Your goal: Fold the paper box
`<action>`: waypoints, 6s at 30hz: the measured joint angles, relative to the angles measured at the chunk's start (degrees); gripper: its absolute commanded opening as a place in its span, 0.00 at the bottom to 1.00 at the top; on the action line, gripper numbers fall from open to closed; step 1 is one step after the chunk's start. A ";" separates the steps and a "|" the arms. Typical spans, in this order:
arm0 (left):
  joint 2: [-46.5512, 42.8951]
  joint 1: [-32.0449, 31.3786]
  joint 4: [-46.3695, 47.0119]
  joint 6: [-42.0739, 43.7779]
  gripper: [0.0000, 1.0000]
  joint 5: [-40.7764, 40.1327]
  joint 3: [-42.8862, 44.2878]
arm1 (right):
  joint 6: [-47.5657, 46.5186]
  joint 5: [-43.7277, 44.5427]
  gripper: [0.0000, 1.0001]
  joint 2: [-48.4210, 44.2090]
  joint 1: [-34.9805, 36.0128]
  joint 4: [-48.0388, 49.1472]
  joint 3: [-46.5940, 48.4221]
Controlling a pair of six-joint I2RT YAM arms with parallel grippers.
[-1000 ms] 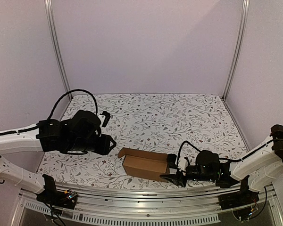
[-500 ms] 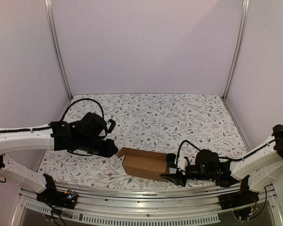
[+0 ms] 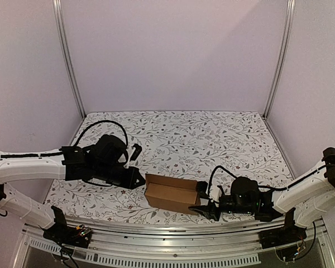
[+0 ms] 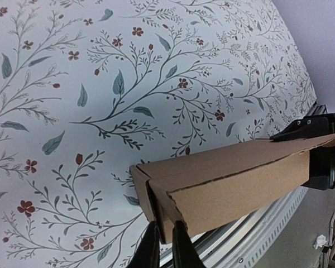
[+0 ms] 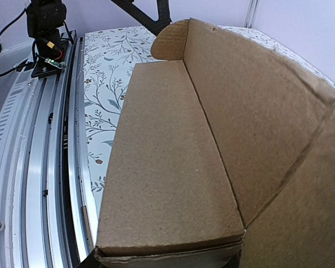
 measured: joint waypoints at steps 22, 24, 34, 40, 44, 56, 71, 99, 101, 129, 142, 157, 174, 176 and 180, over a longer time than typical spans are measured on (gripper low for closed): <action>-2.62 0.00 0.00 0.26 0.10 -0.59 -0.20 | 0.22 0.24 0.25 0.48 0.15 -0.44 0.72; -2.62 0.00 0.02 0.26 0.10 -0.61 -0.20 | 0.22 0.24 0.25 0.57 0.15 -0.48 0.87; -2.64 0.00 -1.73 1.11 0.22 -3.65 -0.11 | 0.22 0.24 0.26 0.81 0.17 -0.46 1.01; -3.04 -0.02 -4.85 2.21 0.23 -6.62 0.96 | 0.22 0.24 0.26 0.85 0.31 -0.46 1.07; -3.10 -0.02 -5.46 2.69 0.22 -7.04 1.03 | 0.22 0.24 0.26 1.01 0.52 -0.48 1.25; -0.72 -0.26 -4.61 3.13 0.17 -6.49 1.05 | 0.22 0.76 0.26 1.03 0.61 -0.61 1.31; 1.29 -0.44 -2.71 3.87 0.00 -5.53 1.77 | 0.22 1.75 0.26 1.22 1.01 -0.92 1.75; 2.58 -3.87 0.24 0.20 0.00 -9.14 1.20 | 1.57 2.99 0.24 2.16 1.27 -0.85 2.08; 2.58 -4.31 0.42 0.02 0.00 -9.53 0.85 | 1.70 3.04 0.24 2.16 1.27 -0.85 2.08; 3.56 -7.82 0.28 -2.80 0.00 -11.06 -0.66 | 1.90 4.15 0.86 -2.86 1.27 -10.19 4.68; 3.82 -7.91 -0.44 -5.38 0.00 -13.09 0.79 | 1.46 5.97 0.99 -23.63 1.29 -32.65 8.26; 4.76 -8.33 -0.72 -4.61 0.22 -13.07 1.90 | 7.37 12.98 0.99 -24.68 1.29 -49.88 14.64; 8.63 -8.63 -1.25 -1.79 0.21 -15.76 5.86 | 8.00 12.70 0.99 -24.57 1.29 -51.45 14.64; 8.63 -8.66 -1.33 -1.44 0.18 -16.15 5.92 | 8.00 12.68 0.99 -24.57 1.29 -51.47 14.64; 8.66 -8.68 -1.42 -1.16 0.13 -17.14 5.92 | 8.04 12.63 0.99 -24.52 1.29 -51.43 14.64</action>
